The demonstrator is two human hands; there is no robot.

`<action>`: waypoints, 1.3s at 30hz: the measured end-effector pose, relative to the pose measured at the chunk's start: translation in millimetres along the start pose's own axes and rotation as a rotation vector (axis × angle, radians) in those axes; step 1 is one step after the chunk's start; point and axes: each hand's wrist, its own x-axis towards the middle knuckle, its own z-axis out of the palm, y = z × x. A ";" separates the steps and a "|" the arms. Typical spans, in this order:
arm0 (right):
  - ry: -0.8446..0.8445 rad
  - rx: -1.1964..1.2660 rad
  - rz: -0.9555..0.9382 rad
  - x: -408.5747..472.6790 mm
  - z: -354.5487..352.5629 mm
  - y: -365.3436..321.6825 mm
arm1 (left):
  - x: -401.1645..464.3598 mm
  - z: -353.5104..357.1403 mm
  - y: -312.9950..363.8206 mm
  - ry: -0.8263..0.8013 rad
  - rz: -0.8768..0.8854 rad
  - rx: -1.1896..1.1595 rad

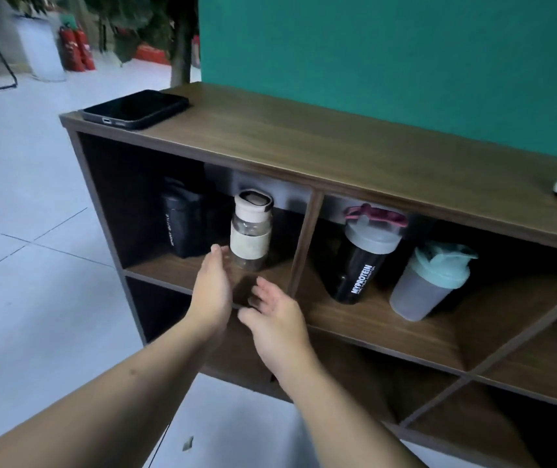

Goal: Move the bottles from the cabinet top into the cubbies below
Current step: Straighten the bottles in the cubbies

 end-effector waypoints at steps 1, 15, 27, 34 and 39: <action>-0.001 0.005 -0.005 7.8 6.5 -5.4 | 3.6 -0.7 -0.8 -0.025 0.005 -0.014; 0.142 0.078 0.047 81.7 41.4 -6.9 | 75.1 5.8 1.3 -0.236 -0.108 -0.049; 0.240 0.139 0.013 88.0 50.2 -7.3 | 59.5 7.0 -7.4 -0.198 -0.096 -0.099; 0.296 0.196 0.024 81.2 54.5 -14.8 | 47.8 -0.6 1.6 -0.177 -0.095 -0.091; 0.580 0.161 -0.107 65.6 93.8 -4.0 | 55.2 -24.4 6.6 0.202 0.082 0.020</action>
